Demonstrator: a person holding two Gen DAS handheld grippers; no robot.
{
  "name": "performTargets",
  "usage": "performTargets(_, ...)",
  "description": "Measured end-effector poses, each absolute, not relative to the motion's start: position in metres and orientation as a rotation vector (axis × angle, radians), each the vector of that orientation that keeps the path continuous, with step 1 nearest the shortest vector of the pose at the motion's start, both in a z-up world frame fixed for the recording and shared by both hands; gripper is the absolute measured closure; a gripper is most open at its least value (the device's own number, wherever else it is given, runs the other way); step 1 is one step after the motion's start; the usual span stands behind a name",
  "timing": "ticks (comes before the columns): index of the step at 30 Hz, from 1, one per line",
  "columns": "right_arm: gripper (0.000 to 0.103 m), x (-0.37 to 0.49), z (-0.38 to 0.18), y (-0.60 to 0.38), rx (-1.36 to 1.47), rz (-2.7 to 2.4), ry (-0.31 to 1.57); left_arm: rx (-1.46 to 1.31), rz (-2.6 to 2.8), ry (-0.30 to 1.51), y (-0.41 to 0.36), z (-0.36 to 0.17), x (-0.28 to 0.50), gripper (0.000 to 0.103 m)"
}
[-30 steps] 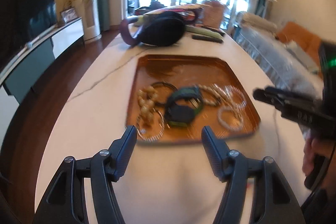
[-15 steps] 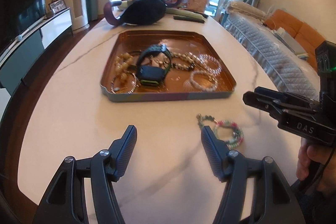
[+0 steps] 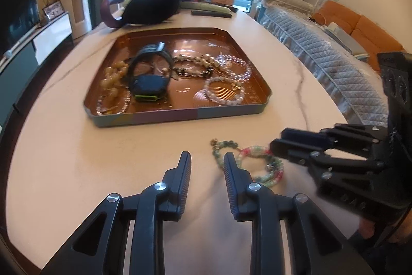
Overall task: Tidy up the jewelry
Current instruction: 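Move both tools toward the green and pink-green bead bracelets on the table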
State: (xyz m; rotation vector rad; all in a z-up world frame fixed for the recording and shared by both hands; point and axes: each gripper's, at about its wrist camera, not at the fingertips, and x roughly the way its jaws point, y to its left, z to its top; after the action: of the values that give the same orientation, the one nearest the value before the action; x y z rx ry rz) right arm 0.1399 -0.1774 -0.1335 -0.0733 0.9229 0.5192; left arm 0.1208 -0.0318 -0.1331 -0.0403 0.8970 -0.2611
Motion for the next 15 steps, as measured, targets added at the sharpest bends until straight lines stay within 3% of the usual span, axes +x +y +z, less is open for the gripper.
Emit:
performTargets(8,0.091,0.141,-0.143,-0.167,-0.183,0.526,0.918,-0.023,-0.274,0.941,-0.040,-0.146,0.134,0.082)
performTargets(14,0.093,0.153,-0.142,-0.182,-0.106,0.475,0.925,-0.031,-0.228,0.948,-0.036,-0.150,0.139,0.084)
performTargets(15,0.094,0.155,-0.142,-0.186,-0.086,0.462,0.924,-0.026,-0.211,0.951,-0.034,-0.150,0.139,0.090)
